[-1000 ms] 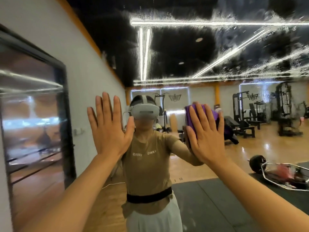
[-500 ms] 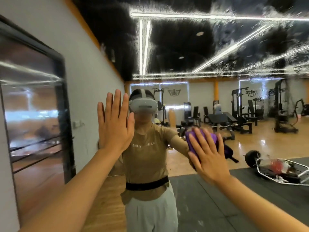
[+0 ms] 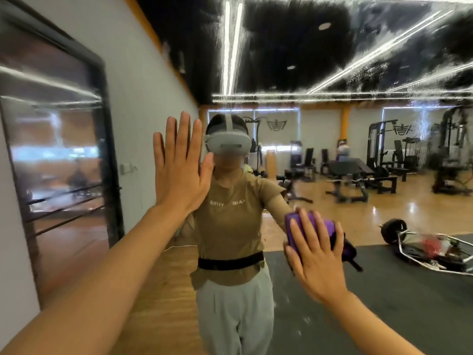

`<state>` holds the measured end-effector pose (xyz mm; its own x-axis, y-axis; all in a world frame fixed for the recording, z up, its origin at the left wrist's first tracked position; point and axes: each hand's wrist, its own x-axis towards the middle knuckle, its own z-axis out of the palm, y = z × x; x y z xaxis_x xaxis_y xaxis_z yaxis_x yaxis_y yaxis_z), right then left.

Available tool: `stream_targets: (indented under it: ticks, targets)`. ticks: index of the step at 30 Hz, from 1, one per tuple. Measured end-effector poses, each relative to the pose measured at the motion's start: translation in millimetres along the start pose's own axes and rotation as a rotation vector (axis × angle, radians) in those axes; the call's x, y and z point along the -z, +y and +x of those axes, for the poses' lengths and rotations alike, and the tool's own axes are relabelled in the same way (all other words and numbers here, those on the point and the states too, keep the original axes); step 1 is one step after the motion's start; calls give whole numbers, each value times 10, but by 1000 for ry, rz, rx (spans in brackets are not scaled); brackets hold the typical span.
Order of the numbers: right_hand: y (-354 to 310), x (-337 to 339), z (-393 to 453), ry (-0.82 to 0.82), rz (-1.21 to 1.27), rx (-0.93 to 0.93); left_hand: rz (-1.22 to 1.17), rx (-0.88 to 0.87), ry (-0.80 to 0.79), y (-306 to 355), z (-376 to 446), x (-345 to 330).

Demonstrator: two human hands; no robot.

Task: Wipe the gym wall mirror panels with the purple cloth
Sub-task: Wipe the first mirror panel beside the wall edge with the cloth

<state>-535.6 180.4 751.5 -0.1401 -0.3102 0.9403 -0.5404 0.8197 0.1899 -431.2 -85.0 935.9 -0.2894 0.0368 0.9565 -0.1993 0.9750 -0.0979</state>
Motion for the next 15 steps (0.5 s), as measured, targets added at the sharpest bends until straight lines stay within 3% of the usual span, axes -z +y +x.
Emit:
stream_targets:
  ticks: [3,9,15]
  targets:
    - [-52,-68,-385,-67,-20,32,11,-4,-8,-7,-1,-1]
    - [60,-17,-279,-106,-29,100,31,-9,-14,-29,-18,-17]
    - [263,263,984,-16,22,-33,19,-13,-10,-12,-22,-14]
